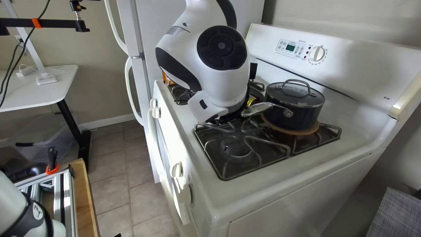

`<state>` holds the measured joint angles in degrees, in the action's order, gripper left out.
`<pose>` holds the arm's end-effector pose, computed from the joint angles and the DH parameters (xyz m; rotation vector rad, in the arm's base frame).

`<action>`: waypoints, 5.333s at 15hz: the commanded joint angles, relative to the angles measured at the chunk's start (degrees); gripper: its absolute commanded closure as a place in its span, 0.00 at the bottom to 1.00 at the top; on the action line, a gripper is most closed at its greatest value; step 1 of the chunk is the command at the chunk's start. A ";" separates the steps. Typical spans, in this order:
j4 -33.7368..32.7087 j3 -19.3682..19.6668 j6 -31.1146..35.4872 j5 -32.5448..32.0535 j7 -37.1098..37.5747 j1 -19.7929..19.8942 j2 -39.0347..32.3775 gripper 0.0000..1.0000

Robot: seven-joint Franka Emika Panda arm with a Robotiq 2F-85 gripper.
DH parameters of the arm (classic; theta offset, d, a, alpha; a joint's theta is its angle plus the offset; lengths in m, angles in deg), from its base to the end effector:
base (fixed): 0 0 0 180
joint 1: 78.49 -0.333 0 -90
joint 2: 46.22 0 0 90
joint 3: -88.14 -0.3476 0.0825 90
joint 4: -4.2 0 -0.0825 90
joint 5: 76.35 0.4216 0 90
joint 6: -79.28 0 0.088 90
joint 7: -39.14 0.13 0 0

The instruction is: Move the pan to the front right plate on the stove.

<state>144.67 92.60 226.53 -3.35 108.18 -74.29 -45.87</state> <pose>0.5091 -0.0811 0.2907 -0.8478 2.2928 0.3509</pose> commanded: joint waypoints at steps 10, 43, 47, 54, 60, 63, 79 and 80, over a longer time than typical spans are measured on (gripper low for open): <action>0.07 -0.17 0.00 -0.18 0.22 -0.05 0.41 1.00; 8.03 0.53 -2.09 -3.09 0.78 2.27 13.50 1.00; 8.72 1.16 -4.72 -5.30 2.44 3.15 15.74 1.00; 11.19 4.59 -12.62 -15.34 5.99 8.92 21.30 1.00; 11.28 7.45 -16.95 -17.95 5.66 13.09 23.61 1.00; 10.89 7.70 -18.68 -21.77 5.20 14.63 23.79 1.00; 8.41 12.12 -19.45 -25.66 2.24 17.08 20.75 1.00; 8.37 12.07 -18.78 -25.53 2.25 17.06 20.20 1.00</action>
<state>155.12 103.66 209.45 -30.88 110.90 -57.50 -26.21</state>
